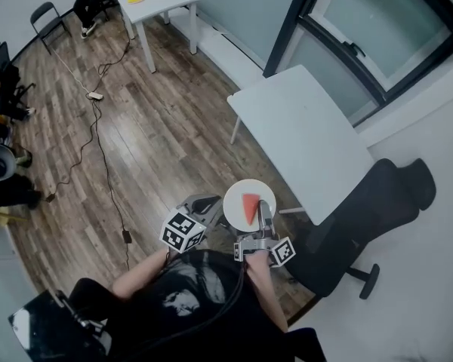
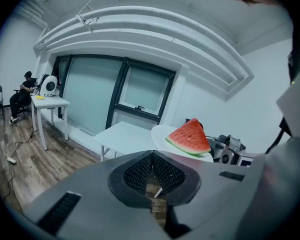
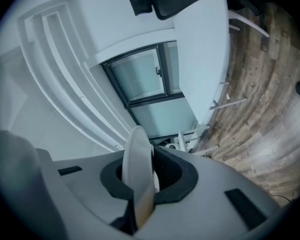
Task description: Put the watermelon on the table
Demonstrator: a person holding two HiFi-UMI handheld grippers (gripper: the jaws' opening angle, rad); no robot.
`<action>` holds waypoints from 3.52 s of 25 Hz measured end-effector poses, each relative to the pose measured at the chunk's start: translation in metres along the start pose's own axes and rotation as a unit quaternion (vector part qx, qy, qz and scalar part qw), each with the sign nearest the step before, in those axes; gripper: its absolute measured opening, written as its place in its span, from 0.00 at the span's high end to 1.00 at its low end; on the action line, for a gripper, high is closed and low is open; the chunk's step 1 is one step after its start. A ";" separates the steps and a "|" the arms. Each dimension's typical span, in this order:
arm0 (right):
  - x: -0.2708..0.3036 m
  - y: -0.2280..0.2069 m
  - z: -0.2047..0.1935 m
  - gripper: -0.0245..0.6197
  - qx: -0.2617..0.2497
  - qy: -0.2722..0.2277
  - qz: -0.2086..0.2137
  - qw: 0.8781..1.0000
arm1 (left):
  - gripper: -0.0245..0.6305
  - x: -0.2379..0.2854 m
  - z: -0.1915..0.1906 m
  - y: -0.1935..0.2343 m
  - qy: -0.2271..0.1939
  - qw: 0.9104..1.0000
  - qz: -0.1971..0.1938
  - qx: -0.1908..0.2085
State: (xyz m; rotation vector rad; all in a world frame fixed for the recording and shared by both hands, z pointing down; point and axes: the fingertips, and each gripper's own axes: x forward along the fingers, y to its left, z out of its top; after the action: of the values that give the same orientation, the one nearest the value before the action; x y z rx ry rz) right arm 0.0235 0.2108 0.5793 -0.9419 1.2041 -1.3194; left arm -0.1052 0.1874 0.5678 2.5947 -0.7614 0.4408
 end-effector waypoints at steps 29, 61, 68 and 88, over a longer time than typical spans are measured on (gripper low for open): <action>0.301 -0.035 0.169 0.90 -0.031 -0.050 -0.031 0.998 | 0.95 0.257 0.147 0.208 0.036 0.998 -0.051 -0.016; 0.548 -0.249 0.361 0.90 -0.090 -0.062 -0.207 0.972 | 0.95 0.423 0.151 0.369 0.119 0.991 0.015 -0.063; 0.568 -0.281 0.385 0.90 -0.126 -0.106 -0.289 0.943 | 0.95 0.427 0.148 0.393 0.142 0.987 0.006 -0.071; 0.523 -0.197 0.382 0.69 -0.613 0.042 -0.408 0.675 | 0.95 0.443 0.186 0.383 0.116 0.990 -0.069 -0.043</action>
State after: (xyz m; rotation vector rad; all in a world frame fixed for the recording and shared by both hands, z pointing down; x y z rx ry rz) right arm 0.2945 -0.3737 0.7879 -2.6619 1.8580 -1.0218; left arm 0.0667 -0.3893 0.6922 2.4411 -0.5076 0.6384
